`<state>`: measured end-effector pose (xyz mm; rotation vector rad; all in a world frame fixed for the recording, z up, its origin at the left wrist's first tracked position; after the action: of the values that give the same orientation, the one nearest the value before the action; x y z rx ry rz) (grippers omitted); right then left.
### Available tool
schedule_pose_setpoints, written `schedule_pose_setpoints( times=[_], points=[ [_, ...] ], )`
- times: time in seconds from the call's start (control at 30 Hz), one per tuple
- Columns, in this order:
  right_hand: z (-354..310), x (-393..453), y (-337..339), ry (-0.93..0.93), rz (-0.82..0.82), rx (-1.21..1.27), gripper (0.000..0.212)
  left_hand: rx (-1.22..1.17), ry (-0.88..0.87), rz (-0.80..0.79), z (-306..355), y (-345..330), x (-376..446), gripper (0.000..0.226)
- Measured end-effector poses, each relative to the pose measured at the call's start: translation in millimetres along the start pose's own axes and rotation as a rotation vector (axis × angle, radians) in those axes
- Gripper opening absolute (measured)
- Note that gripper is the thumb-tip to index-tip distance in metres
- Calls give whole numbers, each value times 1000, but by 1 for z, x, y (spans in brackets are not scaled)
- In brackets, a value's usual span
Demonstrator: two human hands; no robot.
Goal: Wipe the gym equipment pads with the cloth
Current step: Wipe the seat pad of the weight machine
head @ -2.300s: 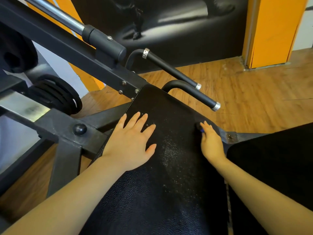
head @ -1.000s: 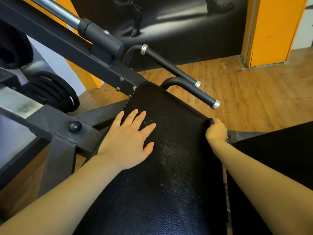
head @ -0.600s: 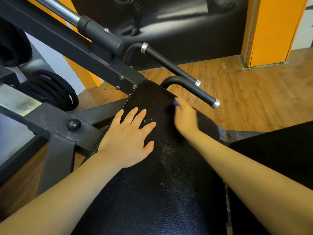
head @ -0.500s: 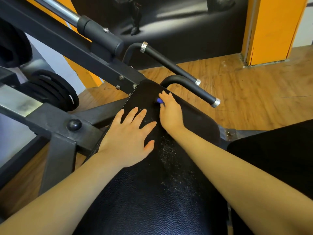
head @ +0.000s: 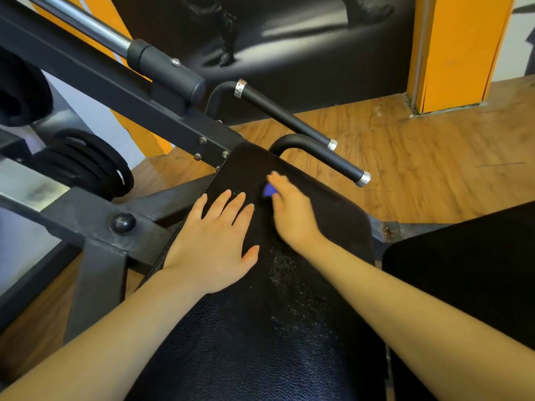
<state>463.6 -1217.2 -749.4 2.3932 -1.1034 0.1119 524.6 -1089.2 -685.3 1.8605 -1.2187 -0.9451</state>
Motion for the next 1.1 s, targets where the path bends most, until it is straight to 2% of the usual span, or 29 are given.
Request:
schedule_pose_setpoints(
  times=[0.1,0.17,0.27,0.33,0.43,0.57,0.63,0.87,1.0,1.1],
  points=[
    [-15,2,-10,96,-25,-32,46,-4,3,11,2,4,-2,74],
    [16,-1,7,9,26,-51,46,-1,2,-26,3,3,-1,72],
    [83,-11,38,-232,107,-20,45,28,9,-49,4,3,-1,73],
    [102,-16,46,-317,142,21,45,30,9,-46,3,2,0,73],
    [77,-17,39,-277,144,52,45,38,21,-43,4,1,0,77],
    [-9,-16,-2,62,-20,-22,48,23,86,-21,0,2,1,88],
    [-27,-16,-15,142,-27,-77,49,22,97,-29,1,3,1,91],
    [10,-9,5,-25,-2,-157,54,-9,-12,-89,-7,-5,-36,79],
    [27,-18,12,-185,107,-7,51,-75,27,-68,-10,-5,-51,77],
    [6,-15,3,-156,96,-18,51,-89,27,-53,-9,-3,-49,65]
  ],
)
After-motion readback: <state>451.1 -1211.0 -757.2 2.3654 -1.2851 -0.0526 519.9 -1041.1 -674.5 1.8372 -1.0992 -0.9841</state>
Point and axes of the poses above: each hand's wrist, its own x-axis towards the middle knuckle, its own y-axis out of the back of the hand, z = x × y, the point moved 5 cm from there along x, towards the middle knuckle, and after that the axes turned 15 degrees about -z, right-handed, at the moved point
